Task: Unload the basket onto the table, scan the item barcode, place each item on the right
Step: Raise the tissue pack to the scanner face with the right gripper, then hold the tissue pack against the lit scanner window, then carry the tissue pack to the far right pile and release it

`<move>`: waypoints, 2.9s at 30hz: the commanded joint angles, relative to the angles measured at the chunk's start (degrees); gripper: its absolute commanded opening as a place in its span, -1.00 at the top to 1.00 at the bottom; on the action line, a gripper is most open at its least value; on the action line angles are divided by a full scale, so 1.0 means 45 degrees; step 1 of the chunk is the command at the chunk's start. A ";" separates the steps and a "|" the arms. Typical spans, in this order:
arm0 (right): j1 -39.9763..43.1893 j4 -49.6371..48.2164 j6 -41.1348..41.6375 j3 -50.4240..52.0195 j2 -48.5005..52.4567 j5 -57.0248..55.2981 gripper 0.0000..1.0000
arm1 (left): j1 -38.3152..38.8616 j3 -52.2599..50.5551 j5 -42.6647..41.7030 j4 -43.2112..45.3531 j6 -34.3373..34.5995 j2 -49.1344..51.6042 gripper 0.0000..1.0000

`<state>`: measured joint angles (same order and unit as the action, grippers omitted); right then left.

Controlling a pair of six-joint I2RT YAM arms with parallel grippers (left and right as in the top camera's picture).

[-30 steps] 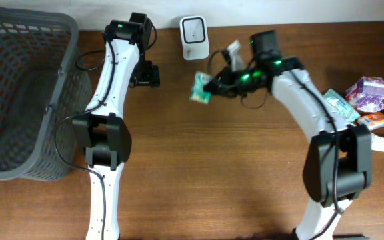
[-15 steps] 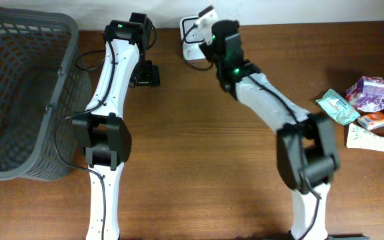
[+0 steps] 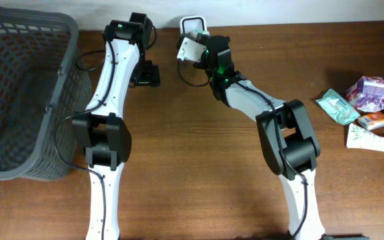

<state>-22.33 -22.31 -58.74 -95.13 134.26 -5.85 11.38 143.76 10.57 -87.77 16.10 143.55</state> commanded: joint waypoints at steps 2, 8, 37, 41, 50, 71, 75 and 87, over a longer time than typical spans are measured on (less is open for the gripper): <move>0.0053 -0.0573 -0.0185 -0.0102 0.0301 -0.0039 0.92 | -0.0068 -0.0039 0.0087 -0.0015 0.0126 -0.0175 -0.98; 0.0622 -0.1277 -0.2293 -0.0102 0.0301 -0.0476 0.92 | -0.0068 -0.0039 0.0087 -0.0015 0.0126 -0.0175 -0.98; 0.0792 0.2225 0.4221 -0.2205 0.0301 0.0719 0.92 | -0.0068 -0.0039 0.0087 -0.0019 0.0126 -0.0175 -0.98; 0.0816 0.0189 0.5877 -0.2443 -0.0073 -0.1564 0.92 | -0.0068 -0.0039 0.0087 -0.0015 0.0126 -0.0175 -0.98; 0.1025 0.4454 0.7077 -0.3565 -0.0058 0.1443 0.92 | -0.0068 -0.0039 0.0087 -0.0015 0.0126 -0.0175 -0.98; 0.1137 0.4639 0.7329 -0.3934 -0.1724 -0.2016 0.92 | -0.0058 -0.0039 0.0087 -0.0019 0.0126 -0.0175 -0.98; 0.3089 0.8592 1.1584 -0.3934 -0.4061 -0.2531 0.92 | -0.0058 -0.0039 0.0087 -0.0019 0.0126 -0.0175 -0.98; 0.9748 2.1595 1.4600 -0.3910 -0.4813 -0.1724 0.92 | -0.0044 -0.0039 0.0087 -0.0015 0.0126 -0.0175 -0.98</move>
<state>18.96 73.34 5.50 -112.49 112.73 -14.94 11.38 143.74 10.57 -87.77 16.10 143.55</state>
